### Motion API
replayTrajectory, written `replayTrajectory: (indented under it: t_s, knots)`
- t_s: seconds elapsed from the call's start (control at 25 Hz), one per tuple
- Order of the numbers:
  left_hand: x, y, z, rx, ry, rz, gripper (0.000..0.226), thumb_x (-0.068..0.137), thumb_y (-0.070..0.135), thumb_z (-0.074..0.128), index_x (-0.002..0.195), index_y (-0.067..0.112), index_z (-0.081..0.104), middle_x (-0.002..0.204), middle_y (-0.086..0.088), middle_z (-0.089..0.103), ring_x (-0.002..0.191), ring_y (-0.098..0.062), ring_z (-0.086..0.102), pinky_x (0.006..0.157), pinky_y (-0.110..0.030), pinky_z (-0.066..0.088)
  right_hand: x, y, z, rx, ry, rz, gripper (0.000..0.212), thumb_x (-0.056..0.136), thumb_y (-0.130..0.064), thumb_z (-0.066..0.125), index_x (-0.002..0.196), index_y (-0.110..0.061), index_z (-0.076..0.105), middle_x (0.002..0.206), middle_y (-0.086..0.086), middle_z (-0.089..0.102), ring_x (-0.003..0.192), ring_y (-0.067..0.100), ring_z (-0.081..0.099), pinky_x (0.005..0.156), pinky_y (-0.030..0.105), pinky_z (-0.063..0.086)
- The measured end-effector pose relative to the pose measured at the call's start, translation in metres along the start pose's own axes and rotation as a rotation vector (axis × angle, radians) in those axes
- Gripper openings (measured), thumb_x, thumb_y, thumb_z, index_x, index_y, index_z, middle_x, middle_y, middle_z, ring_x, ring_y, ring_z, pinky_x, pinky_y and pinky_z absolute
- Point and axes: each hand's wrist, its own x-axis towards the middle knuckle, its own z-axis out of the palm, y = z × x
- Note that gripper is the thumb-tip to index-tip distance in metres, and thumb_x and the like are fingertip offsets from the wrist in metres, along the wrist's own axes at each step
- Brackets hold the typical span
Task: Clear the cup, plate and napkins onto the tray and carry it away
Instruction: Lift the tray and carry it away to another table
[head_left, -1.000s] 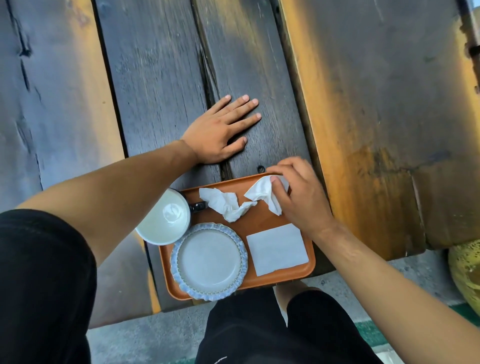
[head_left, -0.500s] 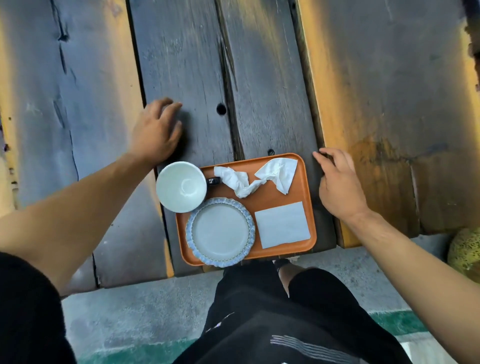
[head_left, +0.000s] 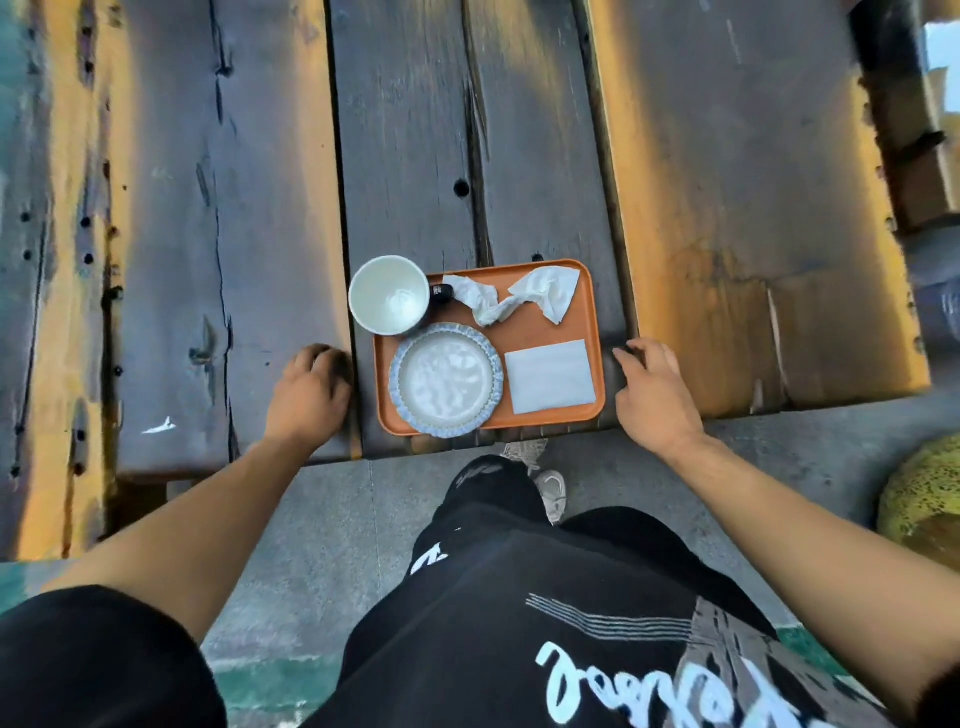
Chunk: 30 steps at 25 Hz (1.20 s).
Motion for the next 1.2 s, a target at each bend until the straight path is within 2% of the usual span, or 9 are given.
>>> replayTrajectory:
  t_s: [0.2, 0.44, 0.6, 0.72, 0.84, 1.04, 1.2]
  knots:
    - [-0.079, 0.024, 0.024, -0.055, -0.086, -0.036, 0.044, 0.096, 0.014, 0.055, 0.139, 0.004, 0.054, 0.143, -0.015, 0.052, 0.130, -0.038, 0.050, 0.109, -0.048, 0.045, -0.036, -0.004, 0.009, 0.003, -0.022, 0.025, 0.062, 0.092, -0.008, 0.054, 0.152, -0.006, 0.038, 0.157, 0.016, 0.028, 0.146, 0.031, 0.023, 0.121, 0.040, 0.029]
    - [-0.152, 0.058, 0.051, -0.134, -0.051, -0.157, 0.040, 0.097, 0.020, 0.052, 0.135, 0.006, 0.057, 0.137, -0.011, 0.055, 0.128, -0.031, 0.051, 0.101, -0.043, 0.048, -0.094, 0.002, 0.029, 0.000, -0.083, 0.049, 0.055, 0.093, -0.013, 0.056, 0.147, -0.010, 0.045, 0.158, 0.010, 0.025, 0.145, 0.027, 0.026, 0.114, 0.043, 0.039]
    - [-0.187, 0.070, 0.067, -0.286, -0.156, -0.201, 0.042, 0.095, 0.022, 0.057, 0.135, 0.011, 0.058, 0.142, -0.006, 0.053, 0.132, -0.027, 0.051, 0.109, -0.038, 0.041, -0.132, 0.009, 0.048, -0.059, -0.147, 0.016, 0.052, 0.093, -0.016, 0.054, 0.144, -0.011, 0.048, 0.155, 0.010, 0.029, 0.142, 0.028, 0.029, 0.113, 0.040, 0.039]
    - [-0.203, 0.073, 0.074, -0.359, -0.237, -0.237, 0.040, 0.092, 0.022, 0.059, 0.131, 0.014, 0.061, 0.139, -0.006, 0.057, 0.127, -0.026, 0.055, 0.109, -0.036, 0.042, -0.149, 0.012, 0.061, -0.092, -0.203, 0.007, 0.048, 0.094, -0.021, 0.054, 0.142, -0.013, 0.050, 0.149, 0.009, 0.034, 0.138, 0.028, 0.033, 0.113, 0.039, 0.037]
    - [-0.210, 0.072, 0.076, -0.377, -0.270, -0.300, 0.036, 0.091, 0.023, 0.060, 0.125, 0.015, 0.065, 0.132, -0.006, 0.064, 0.119, -0.026, 0.061, 0.105, -0.035, 0.046, -0.155, 0.008, 0.066, -0.075, -0.243, 0.008, 0.048, 0.094, -0.022, 0.052, 0.141, -0.014, 0.051, 0.142, 0.008, 0.041, 0.134, 0.028, 0.038, 0.112, 0.039, 0.038]
    - [-0.216, 0.071, 0.077, -0.334, -0.350, -0.366, 0.019, 0.090, 0.024, 0.059, 0.105, 0.016, 0.068, 0.108, -0.009, 0.074, 0.104, -0.029, 0.066, 0.088, -0.033, 0.049, -0.150, 0.005, 0.064, -0.025, -0.381, -0.027, 0.046, 0.095, -0.023, 0.049, 0.141, -0.017, 0.052, 0.142, 0.006, 0.044, 0.136, 0.026, 0.038, 0.113, 0.040, 0.039]
    - [-0.207, 0.071, 0.073, -0.374, -0.401, -0.393, 0.012, 0.086, 0.024, 0.059, 0.090, 0.018, 0.069, 0.096, -0.004, 0.076, 0.097, -0.025, 0.069, 0.086, -0.033, 0.053, -0.143, 0.002, 0.059, -0.028, -0.424, -0.018, 0.043, 0.097, -0.022, 0.048, 0.139, -0.018, 0.055, 0.140, 0.005, 0.049, 0.131, 0.024, 0.048, 0.111, 0.036, 0.040]
